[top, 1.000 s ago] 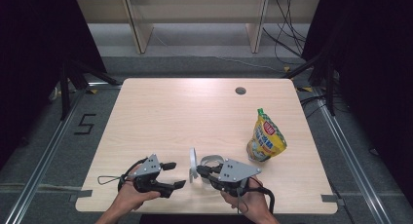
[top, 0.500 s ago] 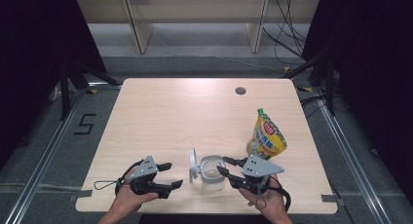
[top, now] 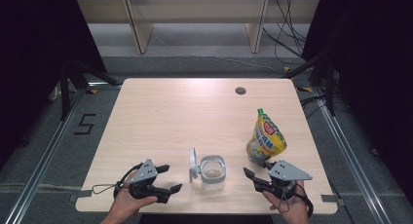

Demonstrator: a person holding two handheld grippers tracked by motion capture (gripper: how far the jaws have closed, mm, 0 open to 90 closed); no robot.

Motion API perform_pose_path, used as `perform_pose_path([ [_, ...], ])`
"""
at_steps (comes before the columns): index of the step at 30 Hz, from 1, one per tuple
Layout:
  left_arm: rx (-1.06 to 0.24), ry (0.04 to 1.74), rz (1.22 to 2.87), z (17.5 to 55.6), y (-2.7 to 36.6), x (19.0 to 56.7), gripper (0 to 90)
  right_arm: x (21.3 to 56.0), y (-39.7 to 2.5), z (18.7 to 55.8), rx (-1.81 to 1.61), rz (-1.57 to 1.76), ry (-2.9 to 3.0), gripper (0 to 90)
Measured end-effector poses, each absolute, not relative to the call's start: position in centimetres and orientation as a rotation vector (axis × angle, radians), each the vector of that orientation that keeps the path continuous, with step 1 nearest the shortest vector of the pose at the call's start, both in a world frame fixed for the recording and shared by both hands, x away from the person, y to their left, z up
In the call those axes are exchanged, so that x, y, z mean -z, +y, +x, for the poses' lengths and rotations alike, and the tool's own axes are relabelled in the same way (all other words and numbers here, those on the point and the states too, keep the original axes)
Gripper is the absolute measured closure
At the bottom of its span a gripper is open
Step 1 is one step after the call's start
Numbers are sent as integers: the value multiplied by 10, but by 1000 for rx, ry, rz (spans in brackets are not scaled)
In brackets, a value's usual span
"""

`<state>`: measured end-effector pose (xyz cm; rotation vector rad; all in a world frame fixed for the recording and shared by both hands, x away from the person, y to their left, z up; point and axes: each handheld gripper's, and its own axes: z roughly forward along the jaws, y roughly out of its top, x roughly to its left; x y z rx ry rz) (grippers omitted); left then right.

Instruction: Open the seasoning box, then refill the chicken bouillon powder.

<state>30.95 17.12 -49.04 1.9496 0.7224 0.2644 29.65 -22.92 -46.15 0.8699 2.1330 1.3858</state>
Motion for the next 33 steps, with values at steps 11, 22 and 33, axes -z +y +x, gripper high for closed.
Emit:
perform_pose_path([
  [11,-274,714,1949,312,173,490,191,472,-258,294,-1259,1010,2086,487],
  [22,-267,725,1962,311,167,491,193,482,-273,306,-1184,1075,2011,381],
  [33,-265,717,1962,311,167,490,200,483,-276,310,-1177,1088,1983,297],
])
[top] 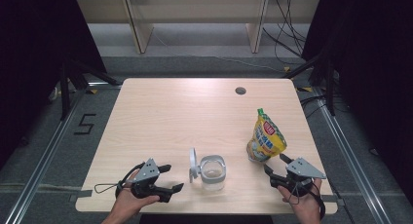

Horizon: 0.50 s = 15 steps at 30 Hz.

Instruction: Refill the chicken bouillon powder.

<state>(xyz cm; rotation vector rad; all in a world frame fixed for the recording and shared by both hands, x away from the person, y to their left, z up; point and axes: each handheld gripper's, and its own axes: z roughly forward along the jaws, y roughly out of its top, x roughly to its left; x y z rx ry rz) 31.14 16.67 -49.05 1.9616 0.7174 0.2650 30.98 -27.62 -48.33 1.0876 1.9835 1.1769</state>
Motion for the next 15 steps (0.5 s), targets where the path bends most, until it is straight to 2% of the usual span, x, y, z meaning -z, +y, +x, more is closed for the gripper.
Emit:
perform_pose_path([
  [4,-279,704,1957,312,168,489,199,484,-274,313,-1198,1084,1972,208],
  [7,-281,702,1966,312,168,490,200,487,-272,315,-1180,1085,1970,194],
  [9,-273,713,1965,311,167,490,200,487,-271,316,-1202,1077,1941,148],
  [15,-290,675,1991,310,164,490,203,490,-269,325,-1231,1048,1942,153],
])
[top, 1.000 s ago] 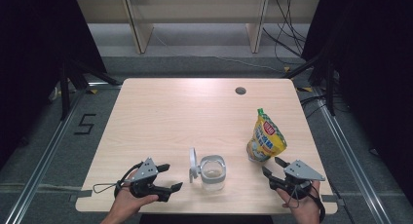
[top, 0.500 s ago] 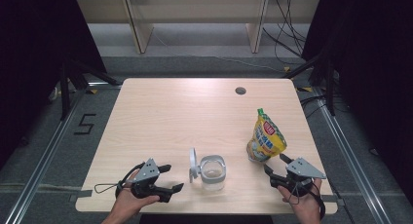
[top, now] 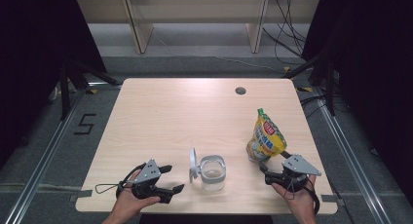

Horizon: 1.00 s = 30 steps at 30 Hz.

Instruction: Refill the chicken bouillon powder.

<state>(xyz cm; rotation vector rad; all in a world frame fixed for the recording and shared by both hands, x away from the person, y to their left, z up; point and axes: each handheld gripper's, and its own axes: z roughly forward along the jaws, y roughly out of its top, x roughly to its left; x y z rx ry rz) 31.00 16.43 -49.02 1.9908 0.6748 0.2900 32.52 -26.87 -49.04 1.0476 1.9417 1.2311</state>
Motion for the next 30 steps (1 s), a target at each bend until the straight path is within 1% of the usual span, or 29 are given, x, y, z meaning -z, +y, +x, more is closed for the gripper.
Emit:
perform_pose_path([
  [1,-283,695,1982,308,163,491,203,491,-268,326,-1236,1067,1935,153],
  [6,-294,665,1979,309,165,489,204,491,-267,331,-1212,1053,1916,153],
  [7,-291,688,1978,308,165,489,204,491,-267,331,-1209,1079,1915,153],
  [8,-293,667,1985,310,165,489,205,492,-267,334,-1214,1082,1912,153],
  [15,-286,692,1982,309,163,490,207,499,-265,347,-1228,1050,1908,156],
  [20,-288,666,1989,310,164,490,207,503,-264,354,-1229,1064,1892,161],
  [21,-280,694,1984,308,163,491,207,503,-263,354,-1235,1074,1884,161],
  [24,-247,681,1972,310,163,491,207,505,-263,358,-1237,1045,1877,166],
  [25,-243,700,1971,310,163,492,208,505,-262,359,-1244,1055,1871,165],
  [30,-262,686,1980,312,163,493,209,508,-261,362,-1256,1046,1859,173],
])
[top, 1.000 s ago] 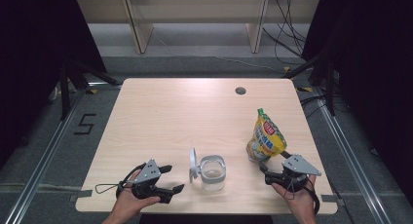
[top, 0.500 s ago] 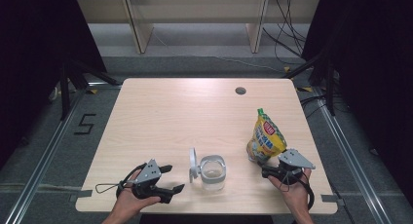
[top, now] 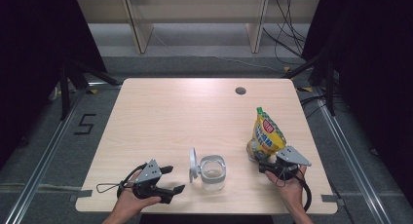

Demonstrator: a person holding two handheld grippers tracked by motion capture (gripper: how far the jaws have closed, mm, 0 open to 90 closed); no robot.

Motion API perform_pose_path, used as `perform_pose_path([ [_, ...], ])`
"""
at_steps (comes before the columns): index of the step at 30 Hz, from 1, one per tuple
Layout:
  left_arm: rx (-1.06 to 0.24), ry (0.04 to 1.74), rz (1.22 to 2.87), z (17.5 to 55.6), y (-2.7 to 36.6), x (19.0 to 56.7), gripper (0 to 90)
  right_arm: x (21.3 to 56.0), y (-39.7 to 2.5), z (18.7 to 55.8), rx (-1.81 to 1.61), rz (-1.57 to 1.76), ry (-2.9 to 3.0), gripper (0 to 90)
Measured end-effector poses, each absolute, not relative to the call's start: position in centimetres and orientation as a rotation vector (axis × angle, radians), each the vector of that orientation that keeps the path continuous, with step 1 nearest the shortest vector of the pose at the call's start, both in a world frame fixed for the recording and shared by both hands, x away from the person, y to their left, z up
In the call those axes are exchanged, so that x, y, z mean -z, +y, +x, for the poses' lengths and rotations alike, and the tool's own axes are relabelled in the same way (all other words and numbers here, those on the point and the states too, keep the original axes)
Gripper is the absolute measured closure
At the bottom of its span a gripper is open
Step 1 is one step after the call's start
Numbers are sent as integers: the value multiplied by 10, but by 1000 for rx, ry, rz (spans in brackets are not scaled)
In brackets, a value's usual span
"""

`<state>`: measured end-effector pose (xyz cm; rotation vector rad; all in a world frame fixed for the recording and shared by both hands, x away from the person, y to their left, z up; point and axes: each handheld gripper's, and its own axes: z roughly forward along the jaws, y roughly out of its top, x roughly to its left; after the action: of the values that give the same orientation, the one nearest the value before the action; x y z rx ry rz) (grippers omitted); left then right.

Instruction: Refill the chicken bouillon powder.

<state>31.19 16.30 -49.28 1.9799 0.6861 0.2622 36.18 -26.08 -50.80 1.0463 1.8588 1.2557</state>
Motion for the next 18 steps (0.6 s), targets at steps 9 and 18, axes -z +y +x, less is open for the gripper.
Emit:
perform_pose_path([
  [9,-241,693,1980,311,161,493,209,512,-260,369,-1328,1043,1806,203],
  [18,-249,689,1979,311,160,493,210,516,-260,375,-1365,1042,1803,236],
])
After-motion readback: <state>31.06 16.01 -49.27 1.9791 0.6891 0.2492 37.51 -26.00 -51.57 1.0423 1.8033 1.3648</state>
